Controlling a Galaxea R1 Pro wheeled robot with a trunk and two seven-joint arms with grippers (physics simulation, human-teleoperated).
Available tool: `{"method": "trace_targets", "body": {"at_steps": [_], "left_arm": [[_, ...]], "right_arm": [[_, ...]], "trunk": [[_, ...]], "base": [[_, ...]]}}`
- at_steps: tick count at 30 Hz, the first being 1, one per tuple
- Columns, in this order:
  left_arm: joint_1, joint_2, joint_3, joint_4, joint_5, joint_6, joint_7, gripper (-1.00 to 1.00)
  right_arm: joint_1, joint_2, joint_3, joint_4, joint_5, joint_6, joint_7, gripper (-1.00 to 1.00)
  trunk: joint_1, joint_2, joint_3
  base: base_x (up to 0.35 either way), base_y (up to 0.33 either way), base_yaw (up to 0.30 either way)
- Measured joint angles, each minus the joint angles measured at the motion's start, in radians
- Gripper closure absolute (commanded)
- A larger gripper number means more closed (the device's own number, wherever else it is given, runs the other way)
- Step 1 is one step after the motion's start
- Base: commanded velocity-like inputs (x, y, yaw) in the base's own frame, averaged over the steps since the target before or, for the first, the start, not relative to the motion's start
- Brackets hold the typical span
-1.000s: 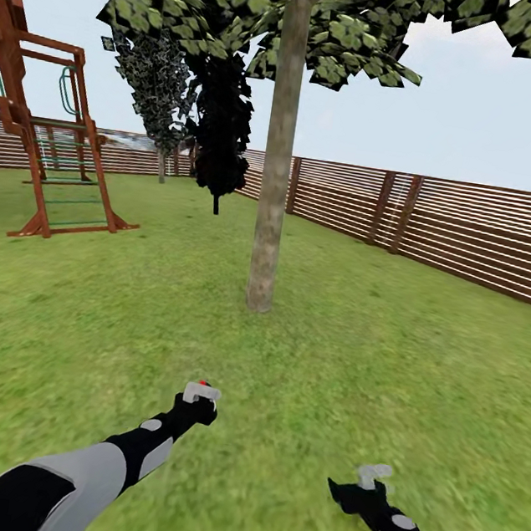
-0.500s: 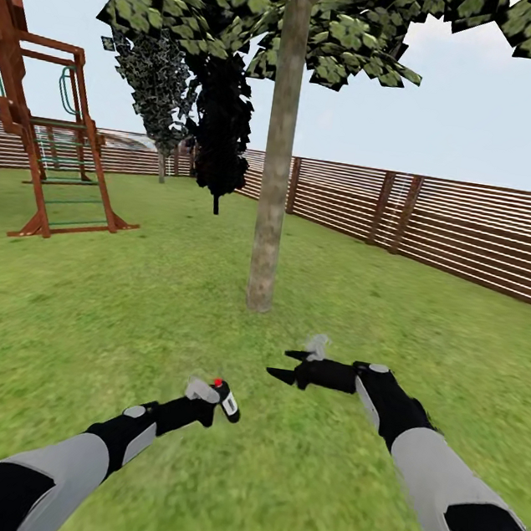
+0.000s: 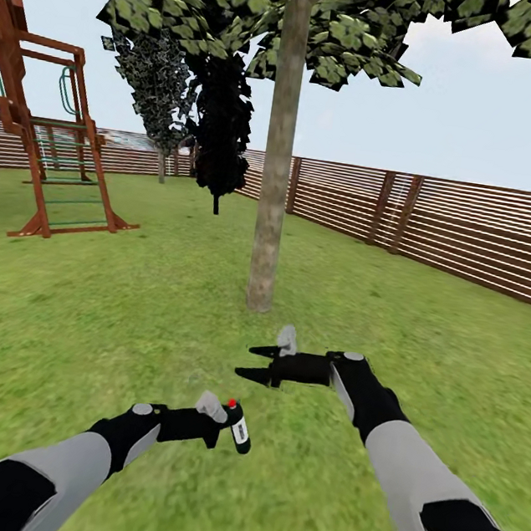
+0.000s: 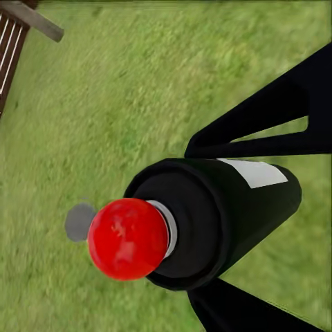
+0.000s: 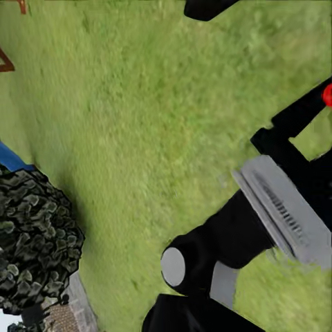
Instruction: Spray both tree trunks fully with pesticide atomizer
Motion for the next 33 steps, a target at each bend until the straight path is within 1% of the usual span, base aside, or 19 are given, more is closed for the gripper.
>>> {"method": "trace_targets", "body": {"at_steps": [1, 2, 3, 4, 5, 6, 8, 9, 10, 11, 13, 14, 17, 22, 24, 27, 33], "left_arm": [[0.000, 0.000, -0.003, -0.017, 0.000, 0.008, -0.002, 1.00], [0.000, 0.000, -0.007, -0.036, -0.004, 0.035, -0.005, 1.00], [0.000, 0.001, -0.012, -0.055, -0.025, 0.097, -0.009, 1.00], [0.000, 0.001, -0.011, -0.067, -0.040, 0.125, -0.010, 1.00], [0.000, 0.001, -0.009, -0.082, -0.053, 0.143, -0.011, 1.00], [0.000, 0.002, -0.007, -0.100, -0.064, 0.159, -0.012, 1.00], [0.000, 0.003, -0.006, -0.115, -0.074, 0.170, -0.012, 1.00], [0.000, 0.004, -0.004, -0.120, -0.077, 0.173, -0.013, 1.00], [0.000, 0.018, -0.004, -0.122, -0.079, 0.174, -0.014, 1.00], [0.000, 0.024, -0.004, -0.123, -0.079, 0.174, -0.014, 1.00], [0.000, 0.030, -0.004, -0.124, -0.079, 0.173, -0.014, 1.00], [0.000, 0.032, -0.003, -0.124, -0.079, 0.173, -0.014, 1.00], [0.000, 0.035, -0.002, -0.124, -0.078, 0.172, -0.014, 1.00], [0.000, 0.035, -0.002, -0.124, -0.077, 0.173, -0.013, 1.00], [0.000, 0.035, -0.002, -0.124, -0.077, 0.173, -0.013, 1.00], [0.000, 0.035, -0.002, -0.124, -0.077, 0.173, -0.013, 1.00], [0.000, 0.035, -0.001, -0.124, -0.077, 0.173, -0.013, 1.00]], "right_arm": [[0.000, 0.007, 0.000, -0.020, 0.002, 0.019, 0.000, -1.00], [0.000, 0.011, 0.000, -0.039, 0.003, 0.032, 0.000, -1.00], [0.000, 0.015, 0.000, -0.063, 0.004, 0.051, -0.001, -1.00], [0.000, 0.017, 0.000, -0.074, 0.005, 0.067, -0.001, -1.00], [0.000, 0.018, 0.000, -0.080, 0.005, 0.077, -0.001, 1.00], [0.000, 0.019, 0.001, -0.086, 0.008, 0.086, -0.002, 1.00], [0.000, 0.019, 0.001, -0.090, 0.025, 0.092, -0.002, 1.00], [0.000, 0.019, 0.000, -0.091, 0.048, 0.094, -0.002, 1.00], [0.000, 0.016, -0.001, -0.091, 0.078, 0.095, -0.003, 1.00], [0.000, 0.014, -0.002, -0.091, 0.106, 0.095, -0.003, 1.00], [0.000, 0.013, -0.003, -0.090, 0.139, 0.095, -0.004, 1.00], [0.000, 0.012, -0.003, -0.088, 0.148, 0.095, -0.004, 1.00], [0.000, 0.011, -0.003, -0.085, 0.156, 0.093, -0.005, 1.00], [0.000, 0.013, -0.001, -0.082, 0.158, 0.093, -0.007, 1.00], [0.001, 0.015, -0.001, -0.060, 0.158, 0.085, -0.009, 1.00], [0.001, 0.016, 0.000, -0.013, 0.158, 0.050, -0.011, 1.00], [0.002, 0.016, -0.001, 0.001, 0.173, 0.041, -0.011, 1.00]], "trunk": [[0.000, 0.000, 0.000], [0.000, 0.000, 0.000], [0.000, 0.000, 0.000], [0.000, 0.000, 0.000], [0.000, 0.000, 0.000], [0.000, 0.000, 0.000], [0.000, 0.000, 0.000], [0.000, 0.000, 0.000], [0.000, 0.000, 0.000], [0.000, 0.000, 0.000], [0.000, 0.000, 0.000], [0.000, 0.000, 0.000], [0.000, 0.000, 0.000], [0.000, 0.000, 0.000], [0.000, 0.000, 0.000], [0.000, 0.000, 0.000], [0.000, 0.000, 0.000]], "base": [[0.000, 0.000, 0.000], [0.000, 0.000, 0.000], [0.000, 0.000, 0.000], [0.000, 0.000, 0.000], [0.000, 0.000, 0.000], [0.000, 0.000, 0.000], [0.000, 0.000, 0.000], [0.000, 0.000, 0.000], [0.000, 0.000, 0.000], [0.000, 0.000, 0.000], [0.000, 0.000, 0.000], [0.000, 0.000, 0.000], [0.000, 0.000, 0.000], [0.000, 0.000, 0.000], [0.000, 0.000, 0.000], [0.000, 0.000, 0.000], [0.000, 0.000, 0.000]]}}
